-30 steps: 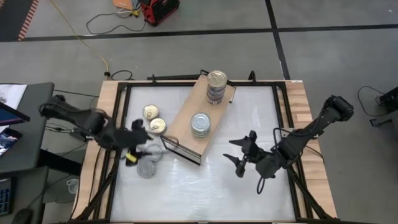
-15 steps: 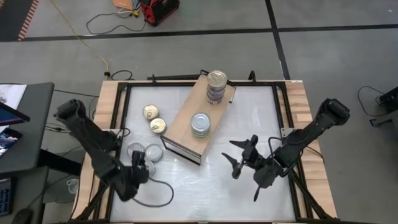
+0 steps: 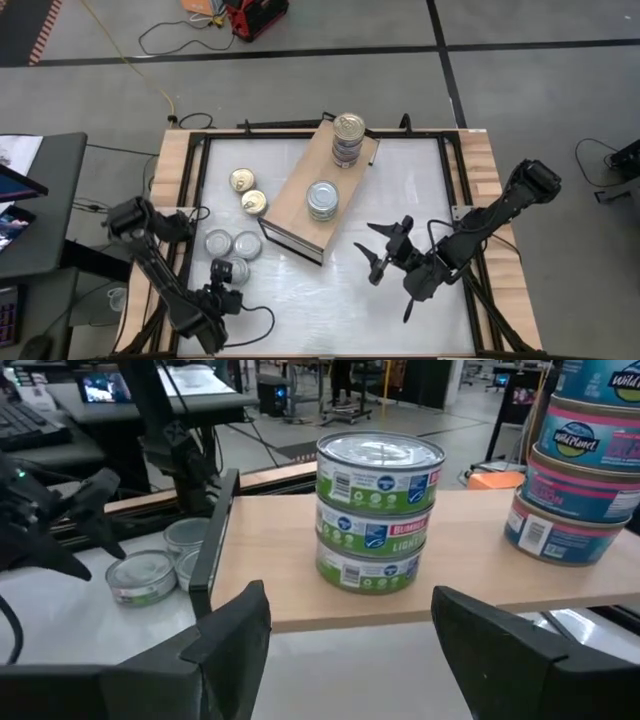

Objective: Stack canned seafood by type on shelf
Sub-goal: Stack the green tuna can on top of the other green tuna can

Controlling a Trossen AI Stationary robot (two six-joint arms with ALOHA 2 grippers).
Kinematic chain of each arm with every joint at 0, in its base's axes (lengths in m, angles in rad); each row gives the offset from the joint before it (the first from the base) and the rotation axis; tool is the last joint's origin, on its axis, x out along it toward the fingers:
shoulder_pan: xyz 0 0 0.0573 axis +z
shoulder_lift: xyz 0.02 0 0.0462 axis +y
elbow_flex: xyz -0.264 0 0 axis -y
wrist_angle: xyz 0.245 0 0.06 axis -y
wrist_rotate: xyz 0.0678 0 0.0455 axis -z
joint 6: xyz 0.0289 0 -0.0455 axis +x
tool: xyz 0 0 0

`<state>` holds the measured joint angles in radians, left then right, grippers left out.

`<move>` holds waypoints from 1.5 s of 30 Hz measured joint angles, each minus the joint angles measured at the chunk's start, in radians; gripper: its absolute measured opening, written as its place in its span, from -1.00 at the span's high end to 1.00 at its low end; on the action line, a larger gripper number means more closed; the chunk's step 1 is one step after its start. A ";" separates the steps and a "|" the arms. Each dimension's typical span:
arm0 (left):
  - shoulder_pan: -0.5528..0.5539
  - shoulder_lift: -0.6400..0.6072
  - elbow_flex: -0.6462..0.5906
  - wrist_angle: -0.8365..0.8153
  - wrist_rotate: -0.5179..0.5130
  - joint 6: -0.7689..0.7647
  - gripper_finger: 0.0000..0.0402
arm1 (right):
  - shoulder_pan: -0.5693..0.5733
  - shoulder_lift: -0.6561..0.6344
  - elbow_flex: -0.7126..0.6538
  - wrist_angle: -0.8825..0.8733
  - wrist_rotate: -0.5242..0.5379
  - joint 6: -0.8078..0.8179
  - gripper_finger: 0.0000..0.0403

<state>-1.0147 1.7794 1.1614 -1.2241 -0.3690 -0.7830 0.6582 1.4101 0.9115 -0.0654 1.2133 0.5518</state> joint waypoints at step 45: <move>-0.075 0.089 0.127 0.031 -0.009 0.049 1.00 | -0.008 0.000 0.000 0.029 0.019 -0.006 -0.50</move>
<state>-1.0900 1.8685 1.2884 -1.1935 -0.3775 -0.7341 0.6498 1.4101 0.9115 -0.0366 1.2327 0.5463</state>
